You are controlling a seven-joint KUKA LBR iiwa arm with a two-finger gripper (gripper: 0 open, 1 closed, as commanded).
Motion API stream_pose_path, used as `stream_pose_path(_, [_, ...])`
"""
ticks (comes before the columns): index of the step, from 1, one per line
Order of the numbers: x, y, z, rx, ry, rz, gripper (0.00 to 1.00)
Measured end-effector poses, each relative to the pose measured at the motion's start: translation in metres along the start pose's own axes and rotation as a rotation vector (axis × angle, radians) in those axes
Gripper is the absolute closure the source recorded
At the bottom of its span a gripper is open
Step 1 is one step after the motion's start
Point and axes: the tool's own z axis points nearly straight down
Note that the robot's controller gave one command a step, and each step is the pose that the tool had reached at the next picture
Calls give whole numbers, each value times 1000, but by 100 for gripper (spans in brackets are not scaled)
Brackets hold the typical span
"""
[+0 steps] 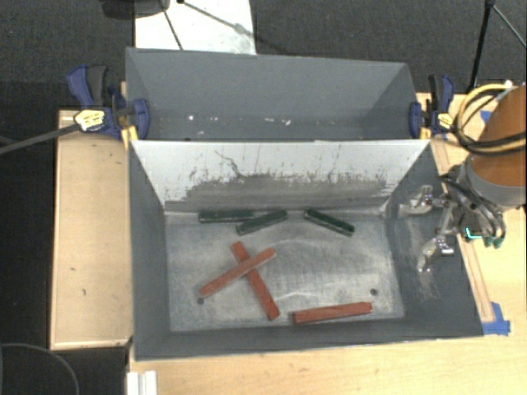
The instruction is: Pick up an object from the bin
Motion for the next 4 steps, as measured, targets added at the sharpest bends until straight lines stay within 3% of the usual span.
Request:
stream_pose_path(1, [-2,1,-4,2,-8,-5,0])
stream_pose_path(2, [-41,53,74,1,-13,2,0])
stream_pose_path(3, [-47,81,71,0,-2,-78,0])
stream_pose_path(4, [-54,106,74,0,-8,112,0])
